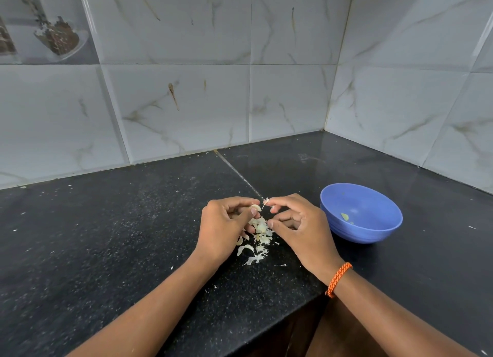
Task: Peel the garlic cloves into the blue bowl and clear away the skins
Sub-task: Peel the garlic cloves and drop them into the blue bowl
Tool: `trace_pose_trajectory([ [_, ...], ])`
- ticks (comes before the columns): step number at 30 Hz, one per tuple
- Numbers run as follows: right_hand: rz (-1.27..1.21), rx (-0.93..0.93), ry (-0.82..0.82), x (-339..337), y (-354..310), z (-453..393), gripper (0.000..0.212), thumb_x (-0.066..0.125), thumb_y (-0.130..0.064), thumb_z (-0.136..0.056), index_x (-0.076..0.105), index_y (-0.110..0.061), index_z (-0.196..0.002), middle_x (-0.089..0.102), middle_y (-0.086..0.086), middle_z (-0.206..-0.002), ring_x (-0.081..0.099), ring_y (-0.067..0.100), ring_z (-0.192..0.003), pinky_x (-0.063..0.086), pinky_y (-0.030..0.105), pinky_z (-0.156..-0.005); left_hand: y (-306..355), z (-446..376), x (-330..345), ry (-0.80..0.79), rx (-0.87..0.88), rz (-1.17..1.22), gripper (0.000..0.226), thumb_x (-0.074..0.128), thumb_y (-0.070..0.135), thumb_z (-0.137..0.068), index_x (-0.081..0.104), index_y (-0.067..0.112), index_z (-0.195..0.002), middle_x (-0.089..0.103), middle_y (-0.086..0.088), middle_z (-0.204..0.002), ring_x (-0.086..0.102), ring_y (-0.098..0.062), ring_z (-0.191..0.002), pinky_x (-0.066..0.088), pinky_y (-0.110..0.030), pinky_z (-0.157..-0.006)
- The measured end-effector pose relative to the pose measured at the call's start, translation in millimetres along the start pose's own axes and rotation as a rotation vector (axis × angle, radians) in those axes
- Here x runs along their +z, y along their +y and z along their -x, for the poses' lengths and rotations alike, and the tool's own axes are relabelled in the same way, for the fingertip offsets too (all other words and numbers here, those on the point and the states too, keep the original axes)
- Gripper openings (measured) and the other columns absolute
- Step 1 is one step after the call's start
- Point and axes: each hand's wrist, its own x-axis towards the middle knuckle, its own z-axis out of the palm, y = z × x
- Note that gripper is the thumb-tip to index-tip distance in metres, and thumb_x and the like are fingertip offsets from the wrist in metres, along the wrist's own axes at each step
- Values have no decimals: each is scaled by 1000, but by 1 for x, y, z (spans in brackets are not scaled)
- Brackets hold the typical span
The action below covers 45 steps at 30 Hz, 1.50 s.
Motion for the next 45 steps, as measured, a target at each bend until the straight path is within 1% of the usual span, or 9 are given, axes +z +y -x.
trace_pose_trajectory([
  [10, -38, 12, 35, 2, 1, 0, 28, 73, -4, -98, 77, -24, -117, 71, -4, -104, 78, 17, -85, 65, 29, -73, -2, -2, -1, 7, 3, -32, 12, 77, 14, -101, 84, 21, -108, 83, 2, -85, 75, -18, -64, 58, -30, -63],
  [15, 94, -51, 114, 0, -2, 1, 4, 82, -25, -92, 79, -23, -90, 66, -10, -93, 65, 15, -79, 46, 16, -62, -3, -2, 0, 11, -3, -32, 13, 78, 14, -100, 84, 22, -108, 83, 2, -85, 75, -19, -64, 59, -33, -64],
  [20, 177, -84, 146, 3, 2, -1, 32, 76, -42, -93, 70, -20, -71, 50, -5, -102, 56, 14, -77, 44, 22, -59, -3, -2, 0, 2, 0, -42, 13, 77, 14, -101, 84, 22, -109, 83, 2, -86, 75, -20, -64, 61, -38, -64],
  [22, 199, -87, 131, 3, 2, -1, 25, 81, -35, -92, 67, -24, -74, 49, -5, -105, 60, 17, -85, 51, 28, -64, -2, -1, -1, -2, 4, -44, 13, 76, 14, -101, 84, 21, -109, 83, 2, -86, 75, -20, -64, 60, -35, -63],
  [26, 239, -92, 102, 3, -1, -1, 26, 88, -22, -84, 63, -26, -84, 54, -9, -102, 60, 18, -87, 48, 19, -68, -1, -1, -1, -7, 7, -42, 13, 76, 14, -101, 84, 21, -109, 83, 2, -85, 75, -20, -64, 59, -33, -63],
  [30, 118, -66, 45, 2, 0, 2, 7, 75, -19, -98, 76, -26, -97, 71, -11, -82, 69, 14, -81, 49, 17, -66, -1, -1, -1, -3, 4, -48, 14, 77, 13, -100, 84, 21, -109, 83, 2, -86, 75, -19, -63, 61, -38, -63],
  [35, 197, -74, 43, 3, 4, -1, 43, 77, 1, -92, 72, -31, -120, 65, -11, -99, 67, 13, -95, 56, 20, -73, 1, -1, 0, -13, 13, -71, 17, 81, 13, -97, 84, 22, -111, 83, 4, -85, 76, -18, -63, 61, -39, -62],
  [40, 135, -11, 4, 2, 3, 0, 30, 71, -17, -101, 73, -34, -125, 77, -12, -88, 72, 4, -83, 57, 19, -71, 2, 0, 0, -35, 48, -78, 20, 84, 14, -95, 83, 26, -111, 83, 5, -85, 77, -21, -63, 60, -34, -63],
  [45, 236, -77, 18, 3, 7, -1, 54, 77, 3, -91, 70, -36, -127, 61, -14, -111, 65, 12, -100, 60, 26, -70, 4, 2, 0, -44, 82, -114, 26, 85, 16, -94, 76, 29, -116, 83, 7, -85, 77, -23, -62, 63, -36, -68],
])
